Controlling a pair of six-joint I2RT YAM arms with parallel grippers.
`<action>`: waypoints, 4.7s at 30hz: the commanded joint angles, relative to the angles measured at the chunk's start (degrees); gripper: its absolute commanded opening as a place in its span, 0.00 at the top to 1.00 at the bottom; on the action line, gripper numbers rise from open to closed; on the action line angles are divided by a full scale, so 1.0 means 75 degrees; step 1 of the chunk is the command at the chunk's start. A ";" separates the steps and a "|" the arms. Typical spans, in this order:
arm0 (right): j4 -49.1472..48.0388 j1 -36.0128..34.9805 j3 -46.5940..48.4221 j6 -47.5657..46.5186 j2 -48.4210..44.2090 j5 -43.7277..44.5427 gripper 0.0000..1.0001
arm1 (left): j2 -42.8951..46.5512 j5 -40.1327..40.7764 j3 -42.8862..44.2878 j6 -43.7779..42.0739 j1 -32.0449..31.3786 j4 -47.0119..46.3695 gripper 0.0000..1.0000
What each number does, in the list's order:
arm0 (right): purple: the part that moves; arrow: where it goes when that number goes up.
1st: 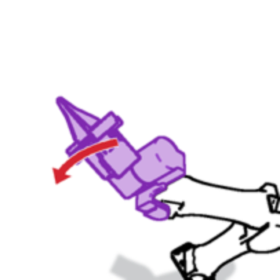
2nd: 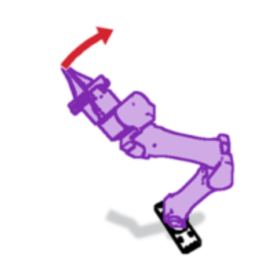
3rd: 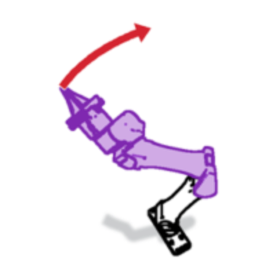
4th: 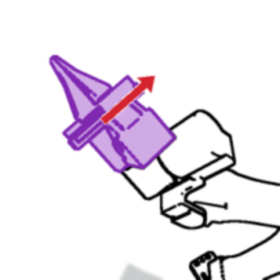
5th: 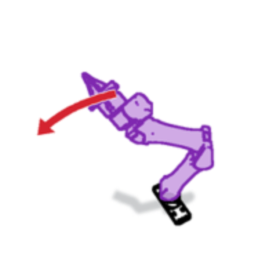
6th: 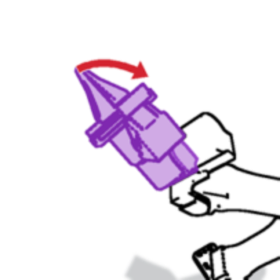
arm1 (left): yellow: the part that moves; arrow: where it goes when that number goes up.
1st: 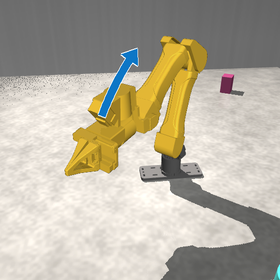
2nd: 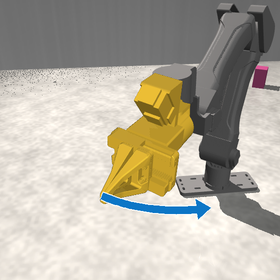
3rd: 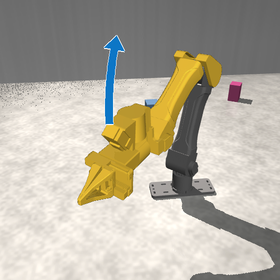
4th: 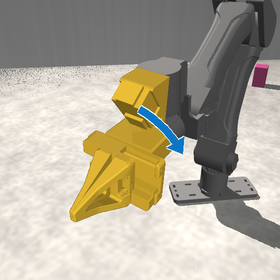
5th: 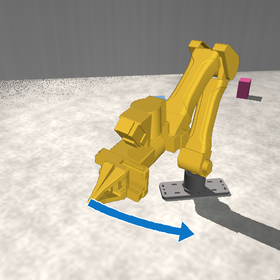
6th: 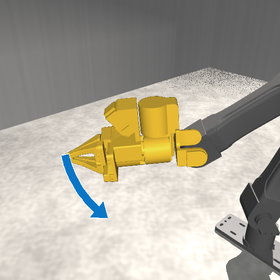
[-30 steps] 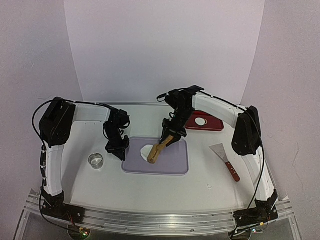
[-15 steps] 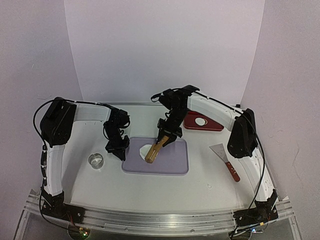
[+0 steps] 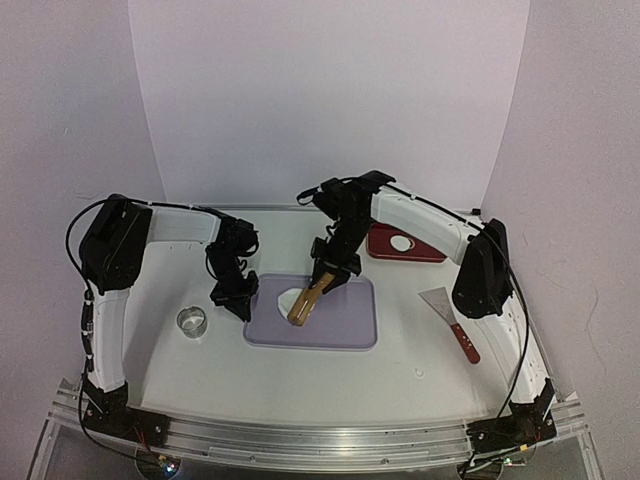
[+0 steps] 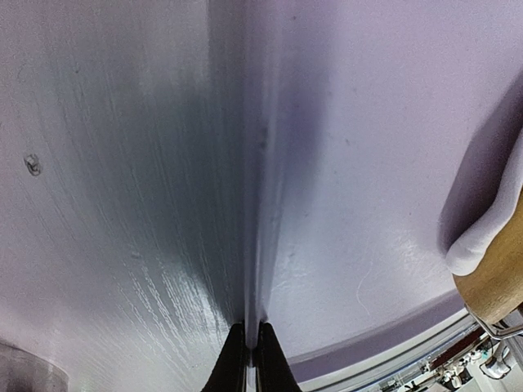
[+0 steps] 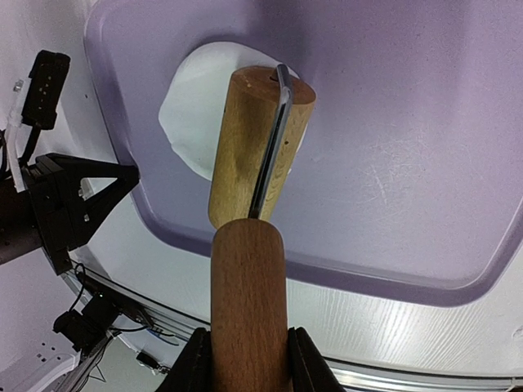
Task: Roll out the dumpling wrappers from the dough
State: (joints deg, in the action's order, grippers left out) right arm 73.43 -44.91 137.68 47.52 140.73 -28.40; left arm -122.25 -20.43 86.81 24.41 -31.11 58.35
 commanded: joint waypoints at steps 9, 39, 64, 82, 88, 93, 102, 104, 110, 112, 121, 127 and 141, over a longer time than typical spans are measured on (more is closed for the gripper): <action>-0.0414 -0.0146 -0.0423 -0.1384 -0.0367 -0.0133 1.00 | -0.0419 0.0099 -0.0712 0.0168 -0.0240 -0.0870 1.00; -0.2229 -0.0039 -0.1244 0.0045 -0.1765 -0.0424 1.00 | -0.0182 0.0233 -0.0663 0.0228 -0.0235 -0.0823 1.00; -0.2025 0.0230 -0.2650 -0.0212 -0.0889 0.0138 1.00 | -0.0032 0.0289 -0.0875 0.0371 -0.0238 -0.0930 1.00; -0.1600 0.0937 -0.4171 -0.1284 -0.0725 0.0776 1.00 | -0.0142 0.0447 -0.0766 0.0352 -0.0211 -0.0658 1.00; -0.1577 0.0937 -0.4416 -0.1437 -0.0506 0.1136 1.00 | -0.0207 0.0493 -0.0537 0.0323 -0.0210 -0.0420 1.00; -0.1599 0.1065 -0.4982 -0.1633 -0.0622 0.1167 1.00 | -0.0268 0.0509 -0.0459 0.0308 -0.0199 -0.0308 1.00; -0.1611 0.1420 -0.5493 -0.1989 -0.0621 0.1109 1.00 | -0.0394 0.0563 -0.0285 0.0173 -0.0123 -0.0064 1.00; -0.1610 0.1485 -0.5624 -0.2054 -0.0629 0.1040 1.00 | -0.0443 0.0632 -0.0214 0.0122 -0.0112 0.0016 1.00; -0.1611 0.1731 -0.6162 -0.2218 -0.0822 0.0949 1.00 | -0.0554 0.0714 -0.0141 0.0035 -0.0052 0.0103 1.00; -0.1611 0.1825 -0.6280 -0.2246 -0.0828 0.0966 1.00 | -0.0595 0.0724 -0.0100 0.0007 -0.0047 0.0113 1.00; -0.1531 0.1854 -0.6366 -0.2327 -0.0677 0.0928 1.00 | -0.0844 0.0695 0.0299 -0.0089 -0.0049 0.0284 1.00; -0.1295 0.1934 -0.6400 -0.2487 -0.0659 0.1031 1.00 | -0.0937 0.0673 0.0394 -0.0124 -0.0049 0.0363 1.00; -0.0919 0.2119 -0.6424 -0.2861 -0.0583 0.1501 1.00 | -0.1167 0.0603 0.0826 -0.0218 -0.0034 0.0565 1.00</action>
State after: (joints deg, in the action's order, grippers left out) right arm 39.71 -31.47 95.94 22.63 126.94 -53.21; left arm -126.21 -20.82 92.97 24.03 -31.16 64.71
